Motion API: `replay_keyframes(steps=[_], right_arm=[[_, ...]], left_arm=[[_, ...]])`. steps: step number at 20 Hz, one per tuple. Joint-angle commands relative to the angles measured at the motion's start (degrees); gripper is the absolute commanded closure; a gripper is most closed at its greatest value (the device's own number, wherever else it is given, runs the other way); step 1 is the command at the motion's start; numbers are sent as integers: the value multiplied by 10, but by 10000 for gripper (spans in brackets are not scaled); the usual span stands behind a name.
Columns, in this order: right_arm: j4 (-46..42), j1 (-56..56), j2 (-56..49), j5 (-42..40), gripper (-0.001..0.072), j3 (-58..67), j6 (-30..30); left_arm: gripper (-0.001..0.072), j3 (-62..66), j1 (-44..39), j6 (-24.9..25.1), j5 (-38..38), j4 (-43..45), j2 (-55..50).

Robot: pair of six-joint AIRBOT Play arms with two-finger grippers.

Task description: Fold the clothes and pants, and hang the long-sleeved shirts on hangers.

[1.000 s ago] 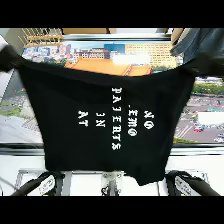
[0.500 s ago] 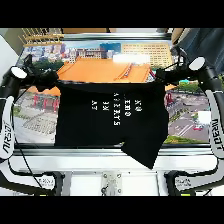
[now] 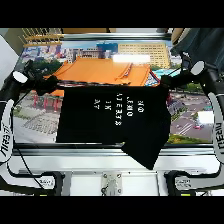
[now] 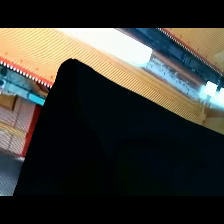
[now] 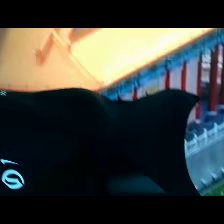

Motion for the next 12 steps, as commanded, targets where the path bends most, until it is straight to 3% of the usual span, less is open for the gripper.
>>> replay_keyframes(steps=[1,7,12], right_arm=[[-46,0,54,7,702,-89,2],[-49,5,93,-25,701,-235,9],[-46,8,92,-35,678,-266,9]], left_arm=[[703,-73,4,16,11,1,28],[702,-176,-23,30,37,2,38],[702,-205,-24,29,38,-3,38]])
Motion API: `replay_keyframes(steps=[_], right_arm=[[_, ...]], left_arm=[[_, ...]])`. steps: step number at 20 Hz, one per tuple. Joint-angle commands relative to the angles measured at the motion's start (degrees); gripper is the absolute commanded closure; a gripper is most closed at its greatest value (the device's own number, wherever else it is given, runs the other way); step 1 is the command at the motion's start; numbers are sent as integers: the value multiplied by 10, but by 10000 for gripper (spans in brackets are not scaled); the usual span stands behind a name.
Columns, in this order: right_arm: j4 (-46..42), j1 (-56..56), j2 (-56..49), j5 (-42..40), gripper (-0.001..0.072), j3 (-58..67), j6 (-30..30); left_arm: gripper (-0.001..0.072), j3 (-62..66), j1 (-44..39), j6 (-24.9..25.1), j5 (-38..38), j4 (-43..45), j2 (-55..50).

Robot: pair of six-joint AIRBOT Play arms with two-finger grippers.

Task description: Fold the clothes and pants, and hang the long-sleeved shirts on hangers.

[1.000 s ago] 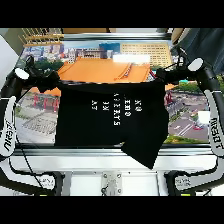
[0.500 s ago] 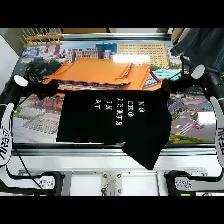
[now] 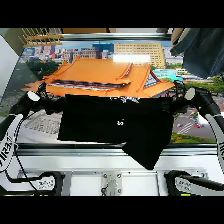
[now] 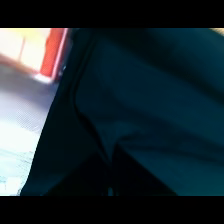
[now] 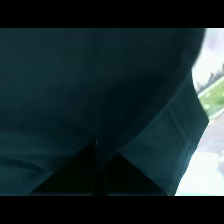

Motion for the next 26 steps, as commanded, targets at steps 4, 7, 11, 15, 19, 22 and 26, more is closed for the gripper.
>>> replay_keyframes(steps=[4,7,11,15,19,22,26], right_arm=[[13,-8,37,14,101,9,1],[13,-24,129,35,101,25,1],[14,-28,242,43,101,24,1],[14,-28,283,43,101,24,1],[19,-28,285,44,101,24,1],[29,-28,285,44,101,24,1],[29,-28,285,43,101,24,1]], left_arm=[[159,38,25,1,-71,1,30],[159,32,49,-7,-110,66,126],[159,-118,75,-70,-152,156,255],[159,-276,114,-106,-136,148,334],[160,-364,143,-111,-79,72,368],[160,-400,140,-111,-21,18,367],[160,-409,140,-111,36,-35,367]])
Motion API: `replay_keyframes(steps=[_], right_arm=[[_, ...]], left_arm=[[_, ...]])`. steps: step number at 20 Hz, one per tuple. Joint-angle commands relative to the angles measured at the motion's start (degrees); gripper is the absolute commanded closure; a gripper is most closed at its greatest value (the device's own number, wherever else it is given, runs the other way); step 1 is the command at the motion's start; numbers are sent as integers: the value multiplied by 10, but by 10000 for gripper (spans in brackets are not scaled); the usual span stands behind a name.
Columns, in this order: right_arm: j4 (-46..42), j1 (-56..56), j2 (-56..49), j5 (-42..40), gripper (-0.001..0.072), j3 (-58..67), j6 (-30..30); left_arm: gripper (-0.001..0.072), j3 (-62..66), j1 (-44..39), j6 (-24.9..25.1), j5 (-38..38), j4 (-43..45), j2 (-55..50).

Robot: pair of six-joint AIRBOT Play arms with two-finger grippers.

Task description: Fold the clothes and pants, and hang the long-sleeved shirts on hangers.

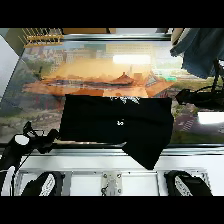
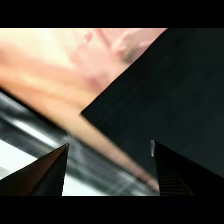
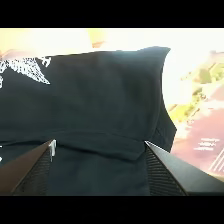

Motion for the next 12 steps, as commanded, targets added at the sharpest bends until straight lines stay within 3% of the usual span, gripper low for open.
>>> replay_keyframes(steps=[1,6,12], right_arm=[[2,0,1,0,101,1,0],[3,0,1,-1,101,1,0],[2,0,1,0,101,1,9]], left_arm=[[160,-14,2,-2,48,-43,3],[160,-14,2,-2,52,-44,0],[160,7,-23,9,43,-58,-73]])
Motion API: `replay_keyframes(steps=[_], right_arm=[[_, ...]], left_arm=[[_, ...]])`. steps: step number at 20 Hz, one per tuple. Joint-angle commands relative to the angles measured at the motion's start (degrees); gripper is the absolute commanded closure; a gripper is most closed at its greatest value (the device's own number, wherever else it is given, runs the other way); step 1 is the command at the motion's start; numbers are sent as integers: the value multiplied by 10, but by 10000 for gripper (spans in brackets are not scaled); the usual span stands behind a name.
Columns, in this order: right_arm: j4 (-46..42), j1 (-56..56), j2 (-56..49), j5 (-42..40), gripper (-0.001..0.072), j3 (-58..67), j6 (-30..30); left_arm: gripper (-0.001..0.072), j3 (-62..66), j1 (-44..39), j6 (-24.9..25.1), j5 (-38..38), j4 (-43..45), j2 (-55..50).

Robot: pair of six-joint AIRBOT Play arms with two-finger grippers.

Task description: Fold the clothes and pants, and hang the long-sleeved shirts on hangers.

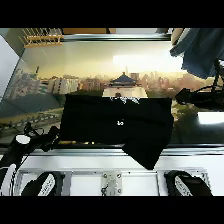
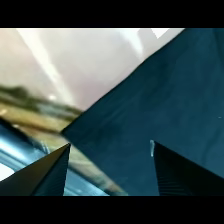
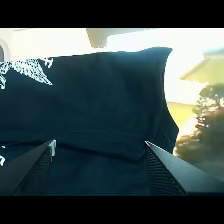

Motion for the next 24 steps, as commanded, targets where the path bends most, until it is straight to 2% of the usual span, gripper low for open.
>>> replay_keyframes(steps=[1,4,5,6,7,11,15,18,21,24], right_arm=[[0,0,0,0,101,1,4],[0,-1,0,1,101,0,16],[0,-3,0,3,101,0,16],[0,-9,0,11,101,0,16],[0,-21,0,28,101,-2,13],[0,-129,7,121,101,-92,-19],[3,-238,7,102,100,-270,-19],[42,-242,7,79,101,-358,-40],[111,-223,0,47,102,-383,-61],[101,-170,-28,46,104,-384,-58]], left_arm=[[160,23,-36,10,7,-4,-36],[165,60,-102,-7,37,2,-68],[374,71,-115,-15,40,1,-82],[616,81,-124,-15,40,2,-96],[702,91,-129,-13,35,2,-105],[702,112,-133,33,-3,3,-93],[702,112,-133,47,-27,33,-41],[702,112,-133,47,-28,43,-10],[702,112,-133,47,-29,42,-2],[702,112,-133,47,-33,41,-20]])
